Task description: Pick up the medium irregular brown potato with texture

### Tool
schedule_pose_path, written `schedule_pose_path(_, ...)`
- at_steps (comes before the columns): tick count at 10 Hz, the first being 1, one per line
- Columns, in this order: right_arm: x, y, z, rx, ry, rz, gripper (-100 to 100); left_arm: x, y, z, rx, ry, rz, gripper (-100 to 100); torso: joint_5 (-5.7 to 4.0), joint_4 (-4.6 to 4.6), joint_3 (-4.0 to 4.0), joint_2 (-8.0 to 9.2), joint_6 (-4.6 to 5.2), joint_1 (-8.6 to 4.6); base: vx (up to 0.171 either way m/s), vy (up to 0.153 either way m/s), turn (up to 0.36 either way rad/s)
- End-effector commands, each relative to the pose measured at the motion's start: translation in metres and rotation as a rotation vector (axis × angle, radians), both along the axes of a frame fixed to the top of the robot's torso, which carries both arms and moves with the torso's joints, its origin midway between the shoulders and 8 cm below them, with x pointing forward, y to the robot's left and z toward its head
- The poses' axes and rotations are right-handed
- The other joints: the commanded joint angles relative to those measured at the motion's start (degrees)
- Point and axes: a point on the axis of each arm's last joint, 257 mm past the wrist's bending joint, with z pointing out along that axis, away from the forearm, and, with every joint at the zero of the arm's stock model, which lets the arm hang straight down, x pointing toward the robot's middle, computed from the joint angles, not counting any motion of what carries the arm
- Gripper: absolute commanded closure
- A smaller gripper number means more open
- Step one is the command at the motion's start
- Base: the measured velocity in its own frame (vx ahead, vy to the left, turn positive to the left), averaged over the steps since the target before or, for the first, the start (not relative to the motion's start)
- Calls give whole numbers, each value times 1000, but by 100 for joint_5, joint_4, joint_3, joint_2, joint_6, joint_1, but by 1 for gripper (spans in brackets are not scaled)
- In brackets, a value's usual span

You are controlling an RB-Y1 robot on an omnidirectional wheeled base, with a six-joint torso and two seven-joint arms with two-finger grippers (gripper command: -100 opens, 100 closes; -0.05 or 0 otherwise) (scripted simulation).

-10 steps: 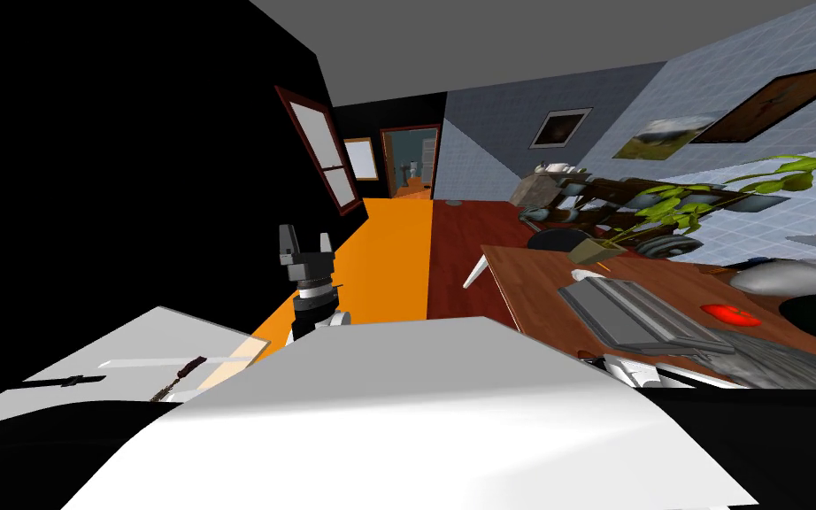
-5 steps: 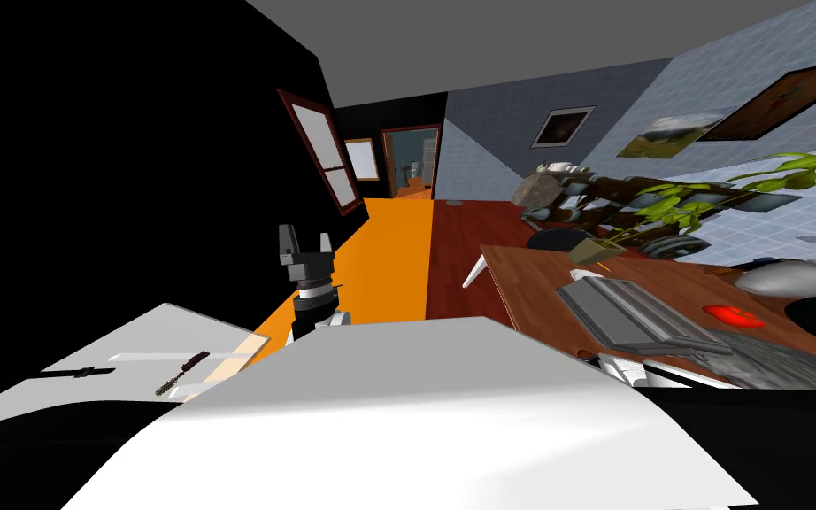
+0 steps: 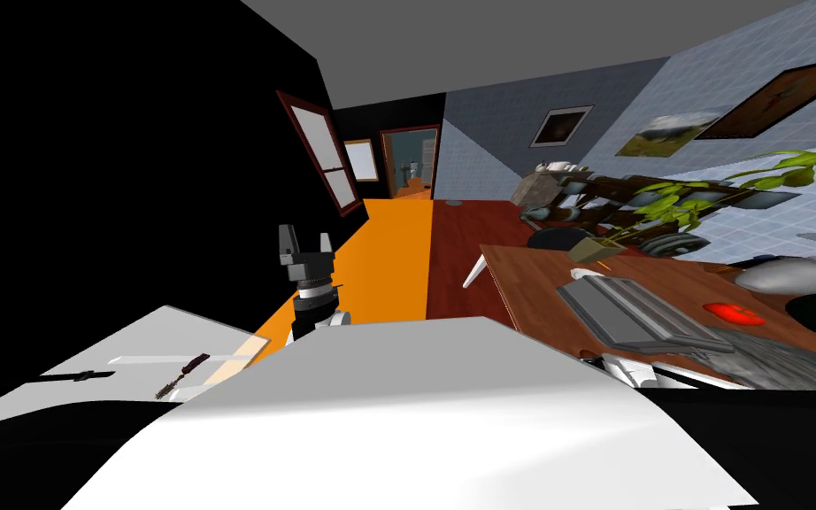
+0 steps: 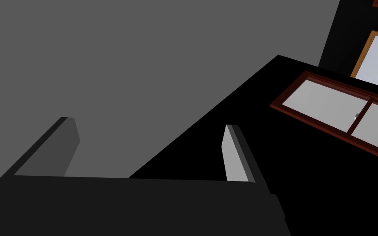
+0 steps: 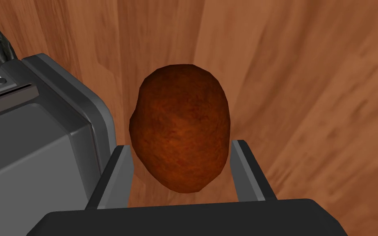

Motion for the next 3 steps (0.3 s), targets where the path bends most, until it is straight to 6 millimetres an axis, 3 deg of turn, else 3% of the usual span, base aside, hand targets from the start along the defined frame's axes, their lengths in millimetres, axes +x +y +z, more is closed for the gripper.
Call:
schedule_pose_path(1,-2,-5,5,2,2,6,100,0,0,0,0,0,0,0,0,0,0,0,0,0,54,107,-89)
schedule_pose_path(2,-2,-4,4,-4,3,2,100,0,0,0,0,0,0,0,2,-1,-3,-7,0,17,23,49,-29)
schedule_pose_path(3,-2,-4,3,0,3,3,0,0,0,0,0,0,0,0,2,1,-1,-2,-5,3,3,10,1)
